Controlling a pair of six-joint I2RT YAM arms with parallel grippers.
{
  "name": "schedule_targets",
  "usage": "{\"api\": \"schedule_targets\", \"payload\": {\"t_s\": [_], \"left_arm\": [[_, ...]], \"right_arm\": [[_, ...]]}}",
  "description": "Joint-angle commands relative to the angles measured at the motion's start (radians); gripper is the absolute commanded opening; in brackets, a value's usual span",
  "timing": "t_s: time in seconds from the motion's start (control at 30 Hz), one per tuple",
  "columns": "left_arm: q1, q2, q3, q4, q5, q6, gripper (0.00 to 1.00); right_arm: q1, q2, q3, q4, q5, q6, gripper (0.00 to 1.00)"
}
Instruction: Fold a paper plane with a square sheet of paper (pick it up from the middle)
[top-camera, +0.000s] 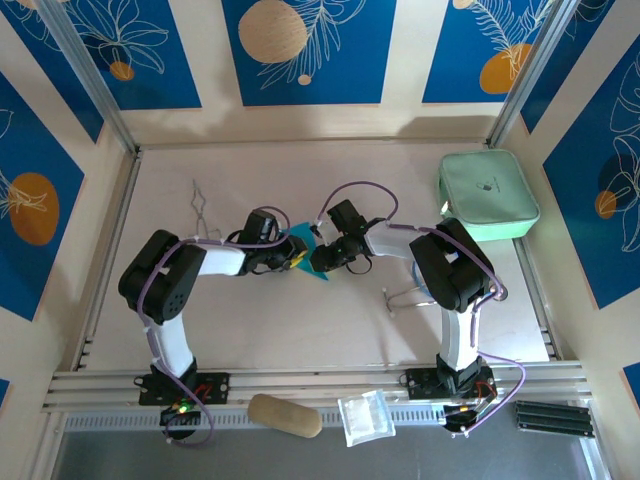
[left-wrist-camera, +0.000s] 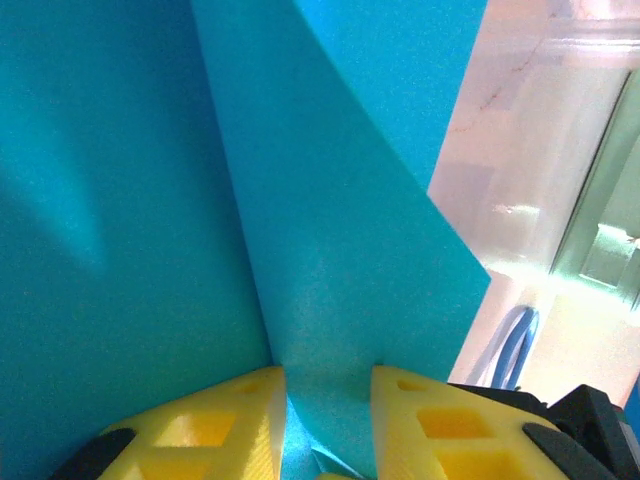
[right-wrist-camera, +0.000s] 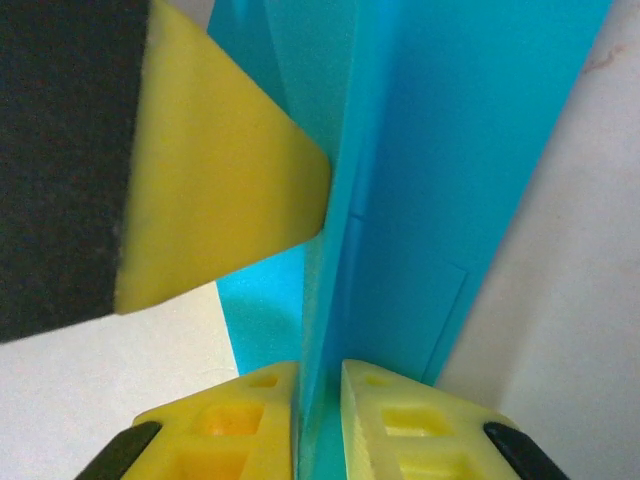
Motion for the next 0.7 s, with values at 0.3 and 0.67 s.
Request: {"api": "schedule_targets", "payload": {"t_s": [0.3, 0.67], "left_arm": [[-0.011, 0.020, 0.020, -0.065, 0.004, 0.032, 0.30], [-0.011, 0.019, 0.017, -0.064, 0.004, 0.029, 0.30]], "right_arm": [[-0.009, -0.053, -0.004, -0.092, -0.019, 0.037, 0.22], [-0.003, -0.057, 0.003, -0.117, 0.005, 0.041, 0.21]]}}
